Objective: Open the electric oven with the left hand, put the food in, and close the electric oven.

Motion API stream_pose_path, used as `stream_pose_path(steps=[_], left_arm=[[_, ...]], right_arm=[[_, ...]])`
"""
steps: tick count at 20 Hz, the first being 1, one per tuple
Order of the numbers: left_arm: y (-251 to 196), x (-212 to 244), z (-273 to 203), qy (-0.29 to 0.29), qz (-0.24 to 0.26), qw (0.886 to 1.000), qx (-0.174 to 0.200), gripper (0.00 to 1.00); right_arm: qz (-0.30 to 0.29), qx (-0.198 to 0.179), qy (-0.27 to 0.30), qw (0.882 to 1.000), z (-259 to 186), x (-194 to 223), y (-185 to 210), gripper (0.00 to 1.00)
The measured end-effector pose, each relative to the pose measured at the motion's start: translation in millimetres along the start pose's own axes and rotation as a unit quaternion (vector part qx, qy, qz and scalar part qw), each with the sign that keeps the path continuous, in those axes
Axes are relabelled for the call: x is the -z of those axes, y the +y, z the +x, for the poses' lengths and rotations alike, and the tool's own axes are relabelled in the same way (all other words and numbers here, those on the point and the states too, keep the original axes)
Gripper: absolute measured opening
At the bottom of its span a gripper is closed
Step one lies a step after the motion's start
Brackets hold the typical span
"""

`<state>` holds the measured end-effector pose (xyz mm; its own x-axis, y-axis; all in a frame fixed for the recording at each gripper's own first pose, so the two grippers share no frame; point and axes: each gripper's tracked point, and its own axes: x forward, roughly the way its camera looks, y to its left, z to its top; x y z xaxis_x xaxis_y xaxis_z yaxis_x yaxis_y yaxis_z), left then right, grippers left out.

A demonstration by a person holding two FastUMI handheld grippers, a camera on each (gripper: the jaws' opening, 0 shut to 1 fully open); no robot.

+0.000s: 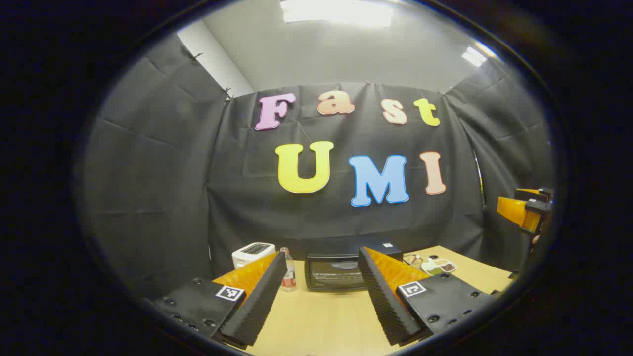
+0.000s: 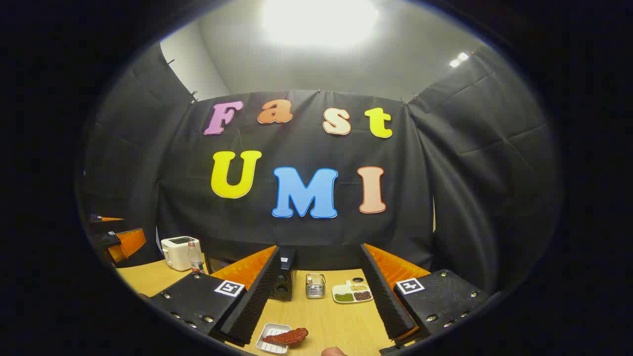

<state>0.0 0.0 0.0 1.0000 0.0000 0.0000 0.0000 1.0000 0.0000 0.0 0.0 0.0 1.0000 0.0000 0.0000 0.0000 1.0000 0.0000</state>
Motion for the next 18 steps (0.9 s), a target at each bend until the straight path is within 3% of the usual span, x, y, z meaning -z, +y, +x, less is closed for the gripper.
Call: stream_pose_path(steps=[1, 2, 3, 5, 7, 10, 13, 14, 15, 18], left_arm=[[-0.4, -0.9, 0.3, 0.0, -0.001, 1.0, 0.0, 0.91], [-0.5, 0.2, -0.2, 0.001, -0.002, 1.0, -0.001, 0.91], [-0.7, 1.2, 1.0, 0.003, -0.002, 1.0, -0.002, 1.0], [0.3, 3.8, 3.5, 0.006, 0.003, 1.0, -0.005, 0.91], [-0.8, 1.0, 5.7, 0.004, 0.006, 1.0, -0.007, 0.91], [-5.3, 3.2, 8.2, 0.004, 0.001, 1.0, -0.008, 1.0], [-13.0, 1.8, 15.3, 0.004, -0.002, 1.0, -0.01, 0.97], [-15.6, -0.1, 17.2, 0.002, -0.002, 1.0, -0.011, 0.91], [-17.3, -2.7, 17.8, -0.001, 0.0, 1.0, -0.014, 0.97], [-27.9, -1.3, 20.2, -0.005, 0.01, 1.0, -0.022, 0.97]], right_arm=[[-0.003, -0.001, 0.001, 1.0, 0.8, 1.2, -0.3, 0.96], [-0.005, -0.003, 0.003, 1.0, 2.1, 3.6, -0.1, 0.96], [-0.006, -0.005, 0.006, 1.0, 2.9, 6.0, 0.1, 0.96], [-0.004, -0.007, 0.008, 1.0, 3.4, 8.0, 0.0, 0.96], [-0.004, -0.007, 0.008, 1.0, 4.2, 9.6, -2.7, 0.96], [-0.003, -0.007, 0.014, 1.0, 5.5, 16.8, -7.7, 0.96], [0.002, -0.006, 0.016, 1.0, 7.5, 19.1, -16.2, 0.96], [0.002, -0.005, 0.015, 1.0, 8.1, 20.0, -20.0, 0.96], [0.002, -0.004, 0.012, 1.0, 8.8, 19.6, -24.1, 0.96], [0.007, -0.003, 0.009, 1.0, 9.5, 25.6, -35.8, 0.96]])
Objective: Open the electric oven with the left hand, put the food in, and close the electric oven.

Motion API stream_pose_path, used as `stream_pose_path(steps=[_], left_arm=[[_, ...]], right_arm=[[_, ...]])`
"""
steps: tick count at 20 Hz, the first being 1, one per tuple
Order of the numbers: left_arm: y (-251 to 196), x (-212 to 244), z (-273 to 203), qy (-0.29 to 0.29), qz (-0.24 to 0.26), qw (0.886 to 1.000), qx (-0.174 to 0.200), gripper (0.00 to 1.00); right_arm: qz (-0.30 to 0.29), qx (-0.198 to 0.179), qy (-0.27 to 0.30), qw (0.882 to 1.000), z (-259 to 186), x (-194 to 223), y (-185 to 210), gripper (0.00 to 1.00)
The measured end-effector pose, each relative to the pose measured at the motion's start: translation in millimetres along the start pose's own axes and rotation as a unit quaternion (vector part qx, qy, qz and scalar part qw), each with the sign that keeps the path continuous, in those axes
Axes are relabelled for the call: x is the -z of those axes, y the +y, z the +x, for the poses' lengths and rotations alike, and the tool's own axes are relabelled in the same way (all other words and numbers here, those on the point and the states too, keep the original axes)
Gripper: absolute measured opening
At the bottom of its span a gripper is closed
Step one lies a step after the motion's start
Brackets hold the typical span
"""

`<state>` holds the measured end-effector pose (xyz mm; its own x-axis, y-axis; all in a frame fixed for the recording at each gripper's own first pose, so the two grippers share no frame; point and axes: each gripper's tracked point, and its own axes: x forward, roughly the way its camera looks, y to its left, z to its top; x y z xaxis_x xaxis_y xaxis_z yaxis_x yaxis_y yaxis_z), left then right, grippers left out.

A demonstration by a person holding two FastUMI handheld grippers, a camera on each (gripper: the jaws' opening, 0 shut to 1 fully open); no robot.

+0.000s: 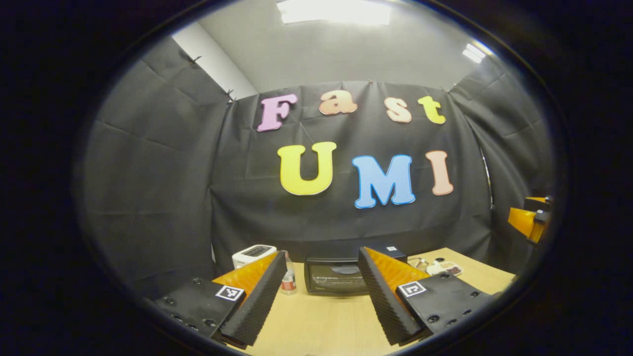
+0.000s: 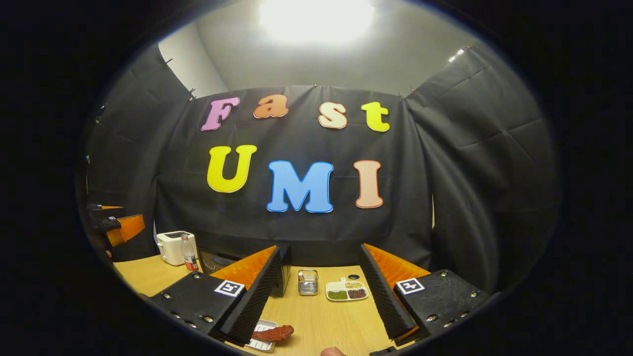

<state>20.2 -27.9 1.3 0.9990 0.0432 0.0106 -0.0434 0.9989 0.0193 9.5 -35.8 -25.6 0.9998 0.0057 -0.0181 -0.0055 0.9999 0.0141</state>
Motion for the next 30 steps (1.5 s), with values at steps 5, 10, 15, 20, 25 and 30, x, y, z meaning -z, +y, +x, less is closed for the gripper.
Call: stream_pose_path(steps=[5, 10, 15, 20, 25, 30], left_arm=[[-27.4, 9.1, 12.4, -0.001, -0.015, 1.0, -0.002, 0.91], [-46.5, 15.0, 44.0, -0.002, -0.021, 1.0, 0.013, 1.0], [-65.6, 32.6, 105.3, -0.001, -0.003, 0.999, 0.047, 1.0], [-76.8, 62.9, 172.2, 0.016, 0.005, 0.997, 0.077, 0.91], [-81.7, 103.1, 228.0, 0.047, 0.009, 0.995, 0.09, 1.0], [-88.2, 145.5, 267.1, 0.079, 0.0, 0.992, 0.101, 0.97]], right_arm=[[-0.004, -0.015, 0.003, 1.0, -0.3, 18.8, -18.1, 0.96], [0.004, -0.003, 0.011, 1.0, 1.6, 25.3, -35.0, 0.96], [0.002, 0.024, 0.014, 1.0, 18.7, 25.5, -35.8, 0.96], [-0.016, 0.055, 0.015, 0.998, 39.8, 25.3, -30.2, 0.96], [-0.03, 0.089, 0.029, 0.995, 50.8, 29.4, -30.3, 0.96], [-0.048, 0.112, 0.047, 0.991, 54.3, 34.2, -28.5, 0.96]])
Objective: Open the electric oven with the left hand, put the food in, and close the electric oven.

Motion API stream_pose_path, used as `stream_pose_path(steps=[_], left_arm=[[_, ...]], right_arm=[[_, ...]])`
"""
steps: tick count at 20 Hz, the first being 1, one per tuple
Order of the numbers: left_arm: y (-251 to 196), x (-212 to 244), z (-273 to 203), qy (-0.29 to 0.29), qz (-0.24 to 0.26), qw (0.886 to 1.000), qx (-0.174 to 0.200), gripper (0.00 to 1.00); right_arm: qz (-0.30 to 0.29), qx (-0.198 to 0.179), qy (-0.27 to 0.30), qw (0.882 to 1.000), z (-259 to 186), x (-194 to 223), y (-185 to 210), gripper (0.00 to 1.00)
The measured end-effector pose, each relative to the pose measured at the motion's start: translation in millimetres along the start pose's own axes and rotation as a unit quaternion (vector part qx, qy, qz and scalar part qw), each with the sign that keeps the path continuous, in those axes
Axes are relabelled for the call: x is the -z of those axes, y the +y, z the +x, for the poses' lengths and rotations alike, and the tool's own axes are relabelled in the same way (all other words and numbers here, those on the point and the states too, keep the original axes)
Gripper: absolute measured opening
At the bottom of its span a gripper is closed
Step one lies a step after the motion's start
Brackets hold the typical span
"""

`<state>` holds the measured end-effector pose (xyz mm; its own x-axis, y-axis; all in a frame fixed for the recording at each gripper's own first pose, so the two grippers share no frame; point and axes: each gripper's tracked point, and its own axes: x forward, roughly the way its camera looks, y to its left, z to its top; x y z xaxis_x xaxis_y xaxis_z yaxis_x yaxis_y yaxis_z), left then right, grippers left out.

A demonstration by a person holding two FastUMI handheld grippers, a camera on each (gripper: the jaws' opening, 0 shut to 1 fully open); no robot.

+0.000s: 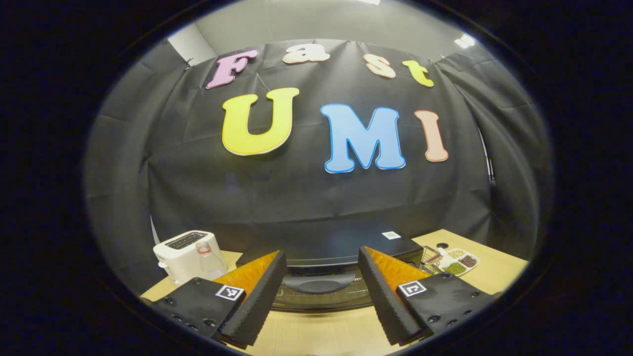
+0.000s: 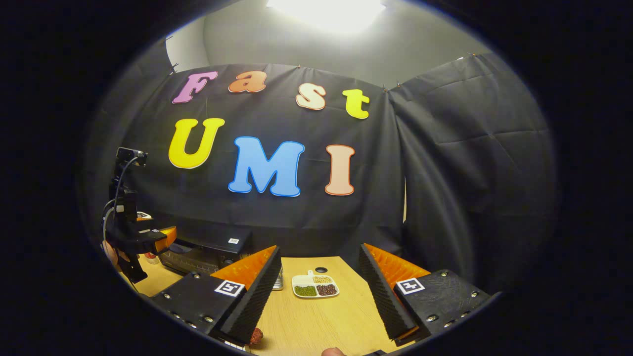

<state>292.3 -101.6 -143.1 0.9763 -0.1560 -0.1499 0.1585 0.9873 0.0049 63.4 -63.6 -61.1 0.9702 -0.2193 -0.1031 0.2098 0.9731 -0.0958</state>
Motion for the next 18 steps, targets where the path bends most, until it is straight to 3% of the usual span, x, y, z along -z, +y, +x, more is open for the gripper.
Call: stream_pose_path(steps=[9, 18], left_arm=[[5.1, 48.8, 43.9, 0.042, -0.01, 0.999, -0.004, 0.98], [5.9, 62.3, 39.0, 0.055, -0.009, 0.998, -0.01, 1.0]], right_arm=[[-0.019, 0.022, 0.012, 0.999, -5.1, 5.7, 3.1, 0.96], [-0.006, 0.028, 0.018, 0.999, -4.8, 10.0, -7.6, 0.96]])
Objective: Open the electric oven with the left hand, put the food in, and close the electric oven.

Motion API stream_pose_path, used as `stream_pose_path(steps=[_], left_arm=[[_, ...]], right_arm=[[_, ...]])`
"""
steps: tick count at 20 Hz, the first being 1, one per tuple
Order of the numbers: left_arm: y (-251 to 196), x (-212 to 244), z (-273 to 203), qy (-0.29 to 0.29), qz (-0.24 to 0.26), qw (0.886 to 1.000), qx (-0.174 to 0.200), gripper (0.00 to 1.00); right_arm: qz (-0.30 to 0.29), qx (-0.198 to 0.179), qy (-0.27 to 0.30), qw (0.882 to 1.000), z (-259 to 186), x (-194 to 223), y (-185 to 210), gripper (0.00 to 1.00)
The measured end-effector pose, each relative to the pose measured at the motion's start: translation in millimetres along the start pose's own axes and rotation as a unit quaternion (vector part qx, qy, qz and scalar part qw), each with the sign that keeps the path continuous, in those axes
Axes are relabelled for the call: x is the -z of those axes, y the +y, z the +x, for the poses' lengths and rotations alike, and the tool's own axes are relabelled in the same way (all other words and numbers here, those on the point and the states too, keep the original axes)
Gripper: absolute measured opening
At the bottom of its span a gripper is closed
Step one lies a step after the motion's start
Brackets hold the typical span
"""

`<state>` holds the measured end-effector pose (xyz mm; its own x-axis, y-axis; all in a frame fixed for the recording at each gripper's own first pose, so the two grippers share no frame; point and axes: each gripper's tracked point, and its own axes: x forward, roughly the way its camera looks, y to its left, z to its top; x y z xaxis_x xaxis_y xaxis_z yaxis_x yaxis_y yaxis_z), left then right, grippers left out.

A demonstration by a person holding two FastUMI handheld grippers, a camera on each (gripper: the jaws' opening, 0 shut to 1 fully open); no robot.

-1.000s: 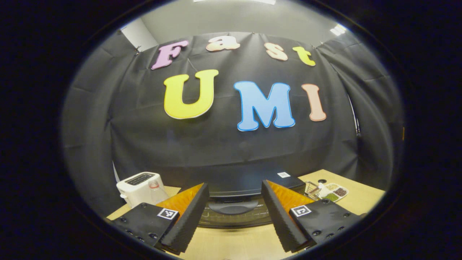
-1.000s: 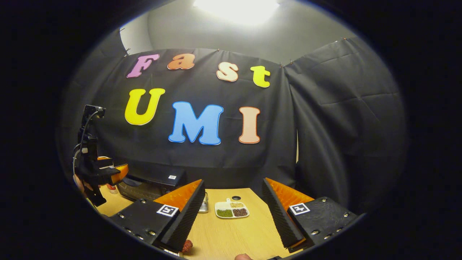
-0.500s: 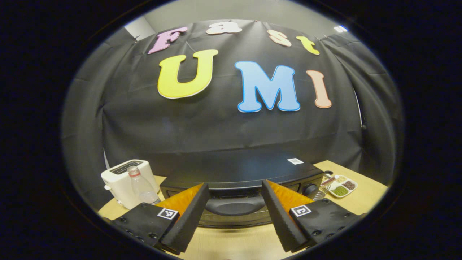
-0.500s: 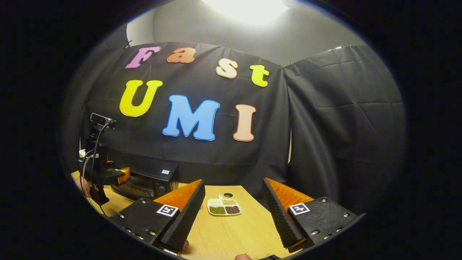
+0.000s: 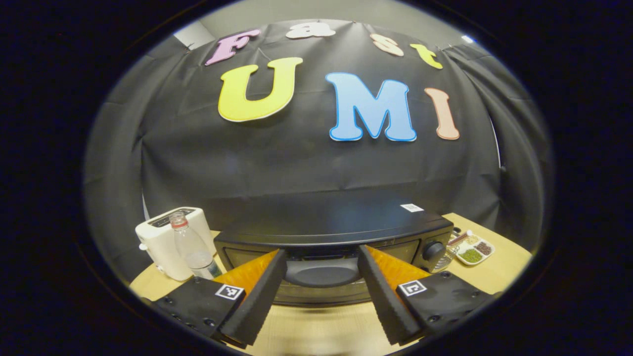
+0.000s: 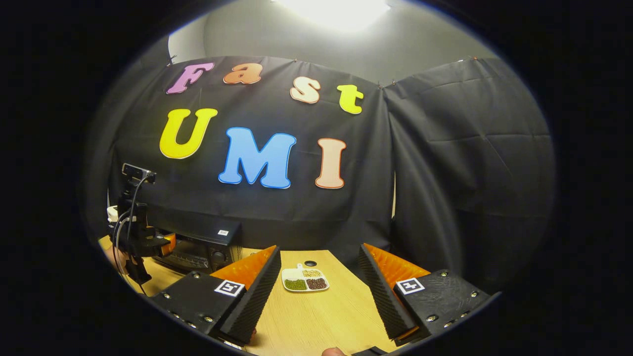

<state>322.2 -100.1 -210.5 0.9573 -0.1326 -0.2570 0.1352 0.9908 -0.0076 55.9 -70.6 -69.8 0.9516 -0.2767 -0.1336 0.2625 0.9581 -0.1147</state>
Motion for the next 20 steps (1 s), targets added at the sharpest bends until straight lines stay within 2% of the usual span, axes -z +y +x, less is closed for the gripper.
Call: stream_pose_path(steps=[3, 5, 9, 11, 13, 16, 18, 19, 20], left_arm=[[0.9, 11.7, -9.4, 0.017, -0.011, 1.0, -0.003, 0.98], [2.8, 3.1, -9.6, 0.002, -0.015, 1.0, -0.007, 0.98], [-14.3, -25.7, 2.1, -0.032, 0.023, 0.999, 0.011, 1.0], [-19.5, -21.9, 12.7, -0.026, 0.038, 0.999, 0.007, 0.92], [-21.9, -14.7, 20.0, -0.017, 0.042, 0.999, 0.0, 0.98], [-18.8, -12.1, 21.0, -0.017, 0.029, 0.999, -0.01, 1.0], [-17.7, -9.2, 22.1, -0.017, 0.015, 1.0, -0.009, 0.91], [-17.2, -9.3, 19.5, -0.018, 0.004, 1.0, -0.007, 0.92], [-17.2, -8.4, 17.2, -0.016, -0.002, 1.0, -0.005, 0.98]], right_arm=[[0.001, -0.005, -0.001, 1.0, -0.6, -0.3, -1.8, 0.96], [-0.003, -0.01, -0.004, 1.0, -1.0, -2.7, -2.8, 0.96], [-0.01, -0.013, 0.004, 1.0, -0.6, 3.1, -5.8, 0.96], [-0.008, -0.007, 0.004, 1.0, -2.8, 2.5, -10.0, 0.96], [-0.012, -0.004, 0.005, 1.0, -4.1, 3.4, -12.5, 0.96], [-0.019, -0.002, 0.01, 1.0, -3.3, 6.1, -15.7, 0.96], [-0.014, -0.002, 0.011, 1.0, -3.2, 5.5, -16.6, 0.96], [-0.012, -0.002, 0.01, 1.0, -2.5, 5.2, -16.5, 0.96], [-0.011, -0.002, 0.01, 1.0, -2.2, 5.7, -16.4, 0.96]])
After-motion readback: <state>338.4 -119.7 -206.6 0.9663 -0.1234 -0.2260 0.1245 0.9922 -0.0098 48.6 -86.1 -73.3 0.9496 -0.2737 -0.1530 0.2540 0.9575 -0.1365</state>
